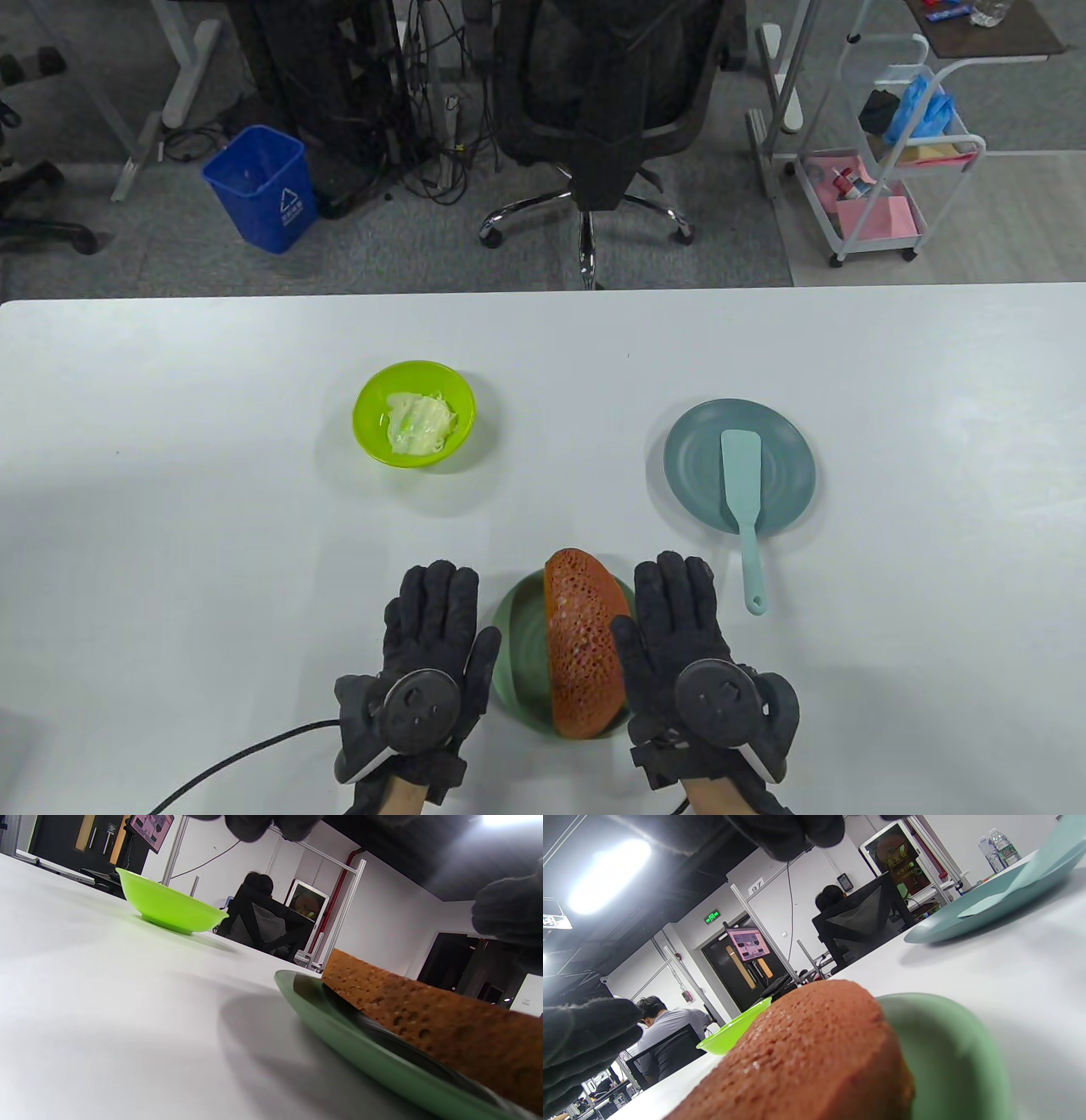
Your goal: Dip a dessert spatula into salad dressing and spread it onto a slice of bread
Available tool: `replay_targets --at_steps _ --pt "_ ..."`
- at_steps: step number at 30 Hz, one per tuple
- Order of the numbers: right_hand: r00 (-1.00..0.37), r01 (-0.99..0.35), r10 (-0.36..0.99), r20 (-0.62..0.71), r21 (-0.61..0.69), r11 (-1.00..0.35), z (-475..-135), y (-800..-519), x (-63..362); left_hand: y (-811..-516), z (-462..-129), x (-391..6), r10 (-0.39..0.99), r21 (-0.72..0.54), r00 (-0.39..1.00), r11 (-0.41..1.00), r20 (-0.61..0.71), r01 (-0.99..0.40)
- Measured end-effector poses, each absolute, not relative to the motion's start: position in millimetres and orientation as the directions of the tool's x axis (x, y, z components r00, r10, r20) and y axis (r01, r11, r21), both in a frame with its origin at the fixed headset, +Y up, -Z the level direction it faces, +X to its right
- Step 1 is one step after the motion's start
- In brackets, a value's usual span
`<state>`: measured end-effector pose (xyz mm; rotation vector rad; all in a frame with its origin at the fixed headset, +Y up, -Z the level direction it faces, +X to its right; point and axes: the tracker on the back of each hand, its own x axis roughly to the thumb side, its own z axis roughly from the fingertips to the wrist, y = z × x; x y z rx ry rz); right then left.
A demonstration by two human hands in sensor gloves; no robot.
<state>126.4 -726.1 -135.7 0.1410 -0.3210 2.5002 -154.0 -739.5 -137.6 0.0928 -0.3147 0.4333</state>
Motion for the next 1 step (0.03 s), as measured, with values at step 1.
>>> replay_targets --at_steps 1 --pt "-0.810 -0.586 0.560 0.174 -0.197 -0.786 -135.6 -726.1 126.4 -739.4 -137.5 -153.8 0.398 0.021 0.860 0.904 0.321 -0.427"
